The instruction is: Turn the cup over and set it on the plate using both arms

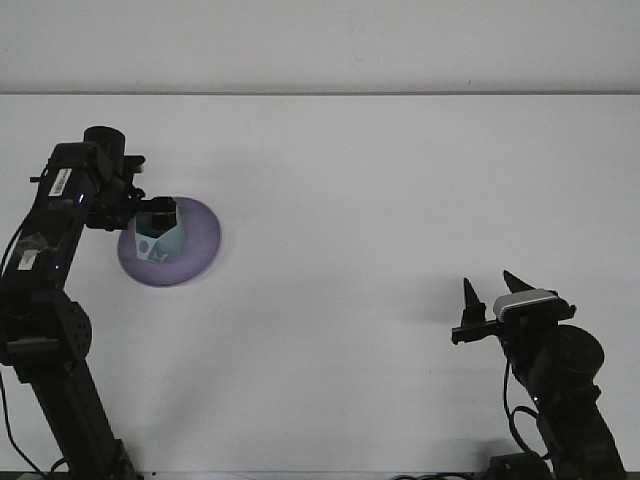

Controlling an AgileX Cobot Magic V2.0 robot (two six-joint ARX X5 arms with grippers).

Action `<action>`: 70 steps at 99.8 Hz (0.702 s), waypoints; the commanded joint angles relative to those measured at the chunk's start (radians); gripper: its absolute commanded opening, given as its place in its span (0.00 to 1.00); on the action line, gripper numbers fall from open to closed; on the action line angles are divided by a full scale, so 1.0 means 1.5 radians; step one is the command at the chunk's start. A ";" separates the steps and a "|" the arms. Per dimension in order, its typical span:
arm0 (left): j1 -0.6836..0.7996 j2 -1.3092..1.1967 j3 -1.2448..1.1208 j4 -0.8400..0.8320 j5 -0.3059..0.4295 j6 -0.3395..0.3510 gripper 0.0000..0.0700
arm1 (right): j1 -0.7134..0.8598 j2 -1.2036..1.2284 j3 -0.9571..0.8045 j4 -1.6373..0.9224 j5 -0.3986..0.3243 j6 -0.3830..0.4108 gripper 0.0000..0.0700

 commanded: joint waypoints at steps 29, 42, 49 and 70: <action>0.000 -0.170 0.061 -0.023 0.027 -0.035 0.81 | 0.001 0.003 0.004 0.006 0.000 0.011 0.63; 0.000 -0.262 0.061 -0.022 0.030 -0.046 0.54 | 0.001 0.003 0.004 0.006 0.001 0.011 0.63; -0.001 -0.313 0.060 -0.031 0.041 -0.048 0.25 | 0.001 0.003 0.004 0.006 0.000 0.010 0.57; -0.001 -0.472 -0.016 -0.014 0.063 -0.027 0.02 | 0.001 0.003 0.004 0.006 0.000 0.011 0.00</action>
